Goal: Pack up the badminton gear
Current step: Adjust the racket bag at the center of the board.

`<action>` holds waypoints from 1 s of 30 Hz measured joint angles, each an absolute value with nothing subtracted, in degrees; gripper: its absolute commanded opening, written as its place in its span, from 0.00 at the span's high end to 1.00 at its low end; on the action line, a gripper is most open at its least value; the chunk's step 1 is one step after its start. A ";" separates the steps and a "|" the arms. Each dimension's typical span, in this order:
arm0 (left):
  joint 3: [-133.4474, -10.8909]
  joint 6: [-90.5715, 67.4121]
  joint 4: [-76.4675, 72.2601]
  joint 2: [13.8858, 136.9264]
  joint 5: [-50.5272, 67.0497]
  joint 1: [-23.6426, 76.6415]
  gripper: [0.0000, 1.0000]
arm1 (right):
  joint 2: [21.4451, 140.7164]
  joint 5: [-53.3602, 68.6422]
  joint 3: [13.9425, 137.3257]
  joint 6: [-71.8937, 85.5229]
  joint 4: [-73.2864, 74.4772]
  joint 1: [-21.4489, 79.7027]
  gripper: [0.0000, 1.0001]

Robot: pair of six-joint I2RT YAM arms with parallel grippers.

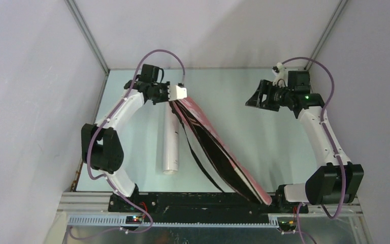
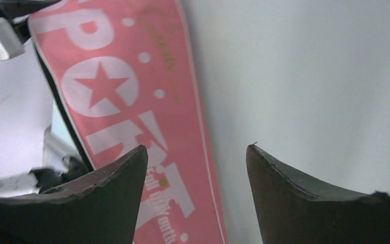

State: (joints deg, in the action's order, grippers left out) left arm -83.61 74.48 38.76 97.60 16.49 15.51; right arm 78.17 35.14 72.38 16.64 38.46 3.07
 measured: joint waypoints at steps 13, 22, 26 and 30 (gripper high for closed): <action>-94.59 43.68 32.82 99.35 7.75 4.95 1.00 | 74.37 23.46 72.90 17.93 35.88 1.10 0.23; -94.48 31.16 33.30 99.35 5.78 8.23 1.00 | 69.25 23.14 64.29 19.07 27.42 1.74 0.18; -94.48 25.04 32.80 99.22 1.52 15.66 1.00 | 63.90 23.03 58.76 17.52 21.96 4.51 0.11; -94.74 16.16 33.10 98.30 0.64 22.22 1.00 | 56.62 22.17 52.97 15.25 13.26 8.40 0.09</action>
State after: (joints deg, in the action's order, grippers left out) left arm -94.74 16.16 33.10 98.30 0.64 22.22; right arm 56.62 22.17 52.97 15.25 13.26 8.40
